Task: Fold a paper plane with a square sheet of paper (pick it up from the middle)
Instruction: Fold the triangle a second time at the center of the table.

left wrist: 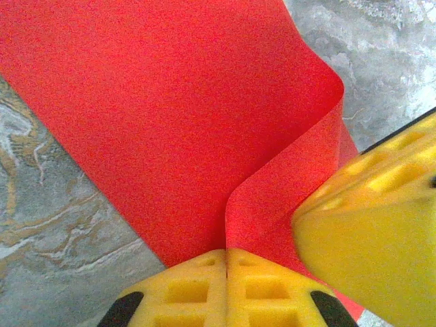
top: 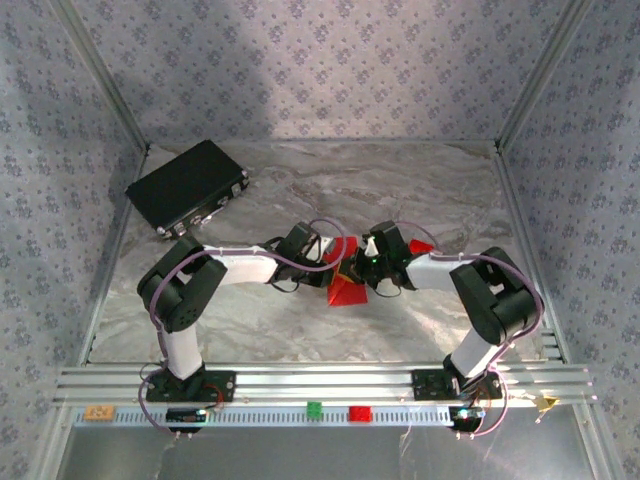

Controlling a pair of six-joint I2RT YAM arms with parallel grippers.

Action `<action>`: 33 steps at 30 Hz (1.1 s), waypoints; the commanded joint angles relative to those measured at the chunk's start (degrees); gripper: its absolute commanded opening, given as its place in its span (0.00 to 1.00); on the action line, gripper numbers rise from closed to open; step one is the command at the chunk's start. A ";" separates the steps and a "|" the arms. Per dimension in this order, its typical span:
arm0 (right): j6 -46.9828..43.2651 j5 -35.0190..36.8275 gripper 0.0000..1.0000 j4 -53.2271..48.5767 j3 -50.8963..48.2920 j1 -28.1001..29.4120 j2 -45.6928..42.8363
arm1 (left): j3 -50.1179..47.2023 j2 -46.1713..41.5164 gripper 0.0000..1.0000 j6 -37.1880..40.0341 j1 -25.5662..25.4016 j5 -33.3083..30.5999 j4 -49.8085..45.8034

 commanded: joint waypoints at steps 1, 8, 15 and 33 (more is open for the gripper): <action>0.65 -0.50 0.07 0.39 0.80 0.29 1.32 | -0.04 1.60 0.00 -0.41 0.09 -0.22 -1.77; -0.07 1.23 0.06 -0.60 -2.68 -0.40 1.88 | -0.05 1.87 0.00 -0.06 0.06 -0.03 -2.14; 0.45 1.90 0.07 0.70 -4.88 -1.01 2.11 | -0.07 2.19 0.00 0.38 0.07 -0.06 -2.78; -1.92 1.40 0.07 -1.59 -2.34 -5.14 2.65 | -0.11 1.93 0.00 0.38 0.11 -0.02 -3.21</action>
